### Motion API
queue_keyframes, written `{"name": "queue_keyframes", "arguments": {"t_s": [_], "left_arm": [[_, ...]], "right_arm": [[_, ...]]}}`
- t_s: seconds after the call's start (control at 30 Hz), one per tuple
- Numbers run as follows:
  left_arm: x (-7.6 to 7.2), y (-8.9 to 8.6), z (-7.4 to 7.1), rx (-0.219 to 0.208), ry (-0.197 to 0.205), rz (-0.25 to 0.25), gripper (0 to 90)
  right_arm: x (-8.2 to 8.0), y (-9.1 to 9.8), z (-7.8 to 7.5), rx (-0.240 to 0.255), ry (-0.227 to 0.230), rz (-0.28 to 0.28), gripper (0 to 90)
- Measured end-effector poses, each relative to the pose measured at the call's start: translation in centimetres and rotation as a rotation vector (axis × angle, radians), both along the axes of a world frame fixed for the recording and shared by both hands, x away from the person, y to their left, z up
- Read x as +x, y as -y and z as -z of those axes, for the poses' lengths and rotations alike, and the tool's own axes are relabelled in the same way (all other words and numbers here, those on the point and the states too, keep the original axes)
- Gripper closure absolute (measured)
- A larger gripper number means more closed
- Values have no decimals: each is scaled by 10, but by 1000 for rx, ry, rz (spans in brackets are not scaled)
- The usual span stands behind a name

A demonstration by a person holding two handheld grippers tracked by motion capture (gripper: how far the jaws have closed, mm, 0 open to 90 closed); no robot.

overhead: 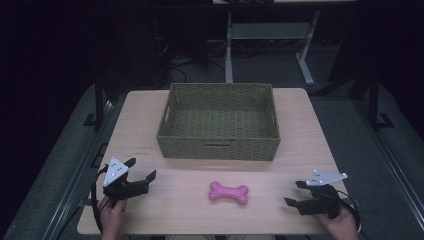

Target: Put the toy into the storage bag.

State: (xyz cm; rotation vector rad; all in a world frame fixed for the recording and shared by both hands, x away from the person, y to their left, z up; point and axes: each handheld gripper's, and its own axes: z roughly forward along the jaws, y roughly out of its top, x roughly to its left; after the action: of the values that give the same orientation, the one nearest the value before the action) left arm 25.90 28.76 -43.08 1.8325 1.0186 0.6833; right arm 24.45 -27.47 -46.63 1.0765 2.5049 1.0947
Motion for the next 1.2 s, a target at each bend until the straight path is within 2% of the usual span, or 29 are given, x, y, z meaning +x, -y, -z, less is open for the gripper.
{"name": "queue_keyframes", "arguments": {"t_s": [0.13, 0.3, 0.57, 0.63, 0.77, 0.93, 1.07, 1.2], "left_arm": [[-1, 1, 1, 4, 3, 10, 138], [-2, 0, 1, 3, 4, 14, 139], [-3, 0, 0, 2, 8, 16, 139], [-4, -1, 0, 3, 10, 15, 138], [-4, -2, 0, -3, 7, 10, 139], [-5, -3, 0, -7, 11, 5, 138], [-5, -4, 0, -8, 11, 4, 138], [-5, -3, 0, -7, 11, 8, 138]], "right_arm": [[0, 0, -2, 13, 1, -7, 235], [0, -4, -7, 2, -2, -13, 222], [9, -18, -16, -19, -25, -59, 205], [12, -22, -21, -26, -19, -73, 196], [16, -24, -28, -16, -32, -72, 180], [22, -35, -38, -38, -31, -115, 174], [23, -40, -43, -43, -32, -129, 164], [22, -48, -50, -66, -23, -167, 164]]}}
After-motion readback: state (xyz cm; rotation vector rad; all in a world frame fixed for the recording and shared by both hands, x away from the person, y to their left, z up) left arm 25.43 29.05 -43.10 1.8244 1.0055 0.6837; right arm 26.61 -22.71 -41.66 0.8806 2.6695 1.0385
